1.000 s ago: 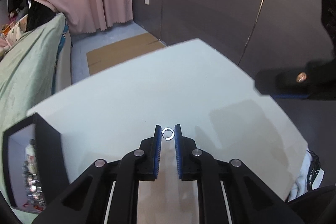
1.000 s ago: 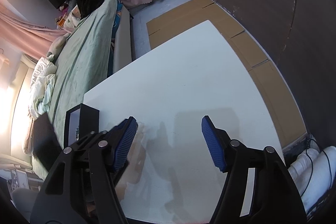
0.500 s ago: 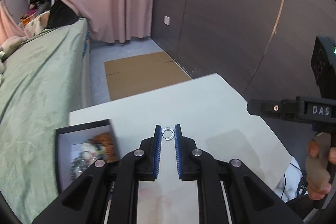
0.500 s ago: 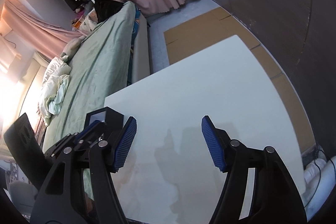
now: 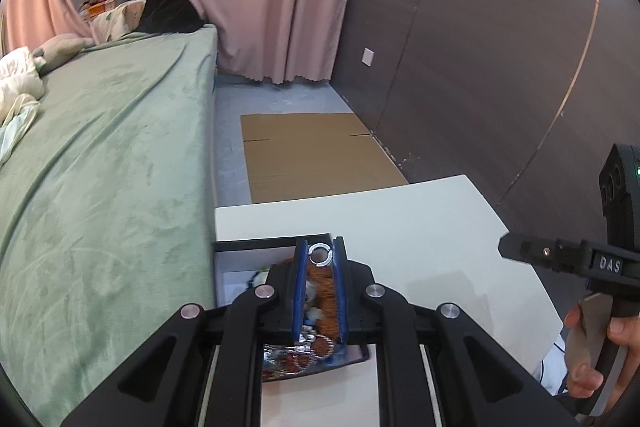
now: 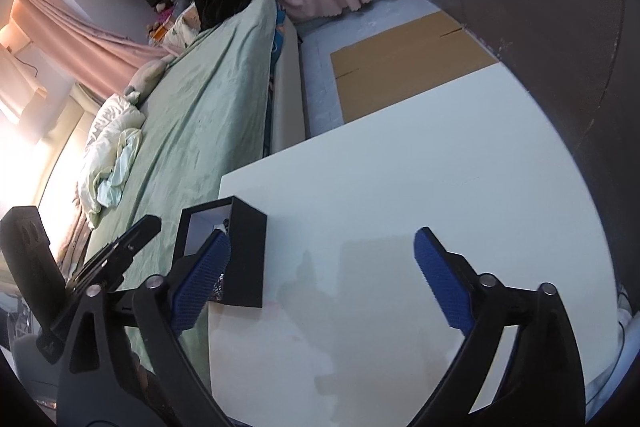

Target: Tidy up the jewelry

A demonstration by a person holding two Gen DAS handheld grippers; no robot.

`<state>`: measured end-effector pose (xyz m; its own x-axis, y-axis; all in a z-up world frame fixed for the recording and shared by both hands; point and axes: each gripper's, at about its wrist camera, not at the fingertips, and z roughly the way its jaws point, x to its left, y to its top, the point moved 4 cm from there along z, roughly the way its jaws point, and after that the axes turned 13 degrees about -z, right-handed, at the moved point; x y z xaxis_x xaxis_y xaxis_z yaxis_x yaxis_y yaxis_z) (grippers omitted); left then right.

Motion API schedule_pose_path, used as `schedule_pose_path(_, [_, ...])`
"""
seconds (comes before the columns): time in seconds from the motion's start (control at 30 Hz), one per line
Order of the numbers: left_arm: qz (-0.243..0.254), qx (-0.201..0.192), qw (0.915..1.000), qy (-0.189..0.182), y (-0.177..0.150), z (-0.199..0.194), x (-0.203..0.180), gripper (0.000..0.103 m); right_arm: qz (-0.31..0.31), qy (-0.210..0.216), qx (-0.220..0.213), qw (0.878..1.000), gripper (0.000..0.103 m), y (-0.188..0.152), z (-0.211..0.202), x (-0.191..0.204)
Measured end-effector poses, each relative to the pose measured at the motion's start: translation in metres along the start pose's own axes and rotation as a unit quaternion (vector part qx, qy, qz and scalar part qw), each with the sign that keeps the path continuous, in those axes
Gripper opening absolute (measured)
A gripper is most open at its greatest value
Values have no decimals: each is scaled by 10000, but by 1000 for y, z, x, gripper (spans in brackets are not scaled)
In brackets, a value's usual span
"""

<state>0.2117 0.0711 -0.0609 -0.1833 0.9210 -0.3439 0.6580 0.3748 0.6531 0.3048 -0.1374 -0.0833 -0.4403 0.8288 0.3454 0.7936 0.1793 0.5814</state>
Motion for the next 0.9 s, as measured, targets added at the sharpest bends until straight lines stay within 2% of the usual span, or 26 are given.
schedule_pose_path(0.2, [-307,142,9994,105,1,15,21,13,-8,-47,167,9998,98,0,16,5])
schedule_pose_path(0.23, [-372,169,9991,139,3,17,24,24,2,-55,179,9998,98,0,17,5])
schedule_pose_path(0.27, [-426,167,9988,149,4,18,26,47,8,-64,188,9998,98,0,18,5])
schedule_pose_path(0.33, [-519,-45,9986,109,8,13,29,65,18,-86,202,9998,98,0,20,4])
schedule_pose_path(0.43, [-544,-59,9985,78,12,12,29,68,33,-92,223,9997,98,-1,21,3])
schedule_pose_path(0.67, [-511,-52,9986,103,13,6,22,94,6,-84,221,9997,98,0,15,5])
schedule_pose_path(0.9, [-413,-112,9991,12,12,-17,2,94,-48,-51,46,10000,98,0,-11,11])
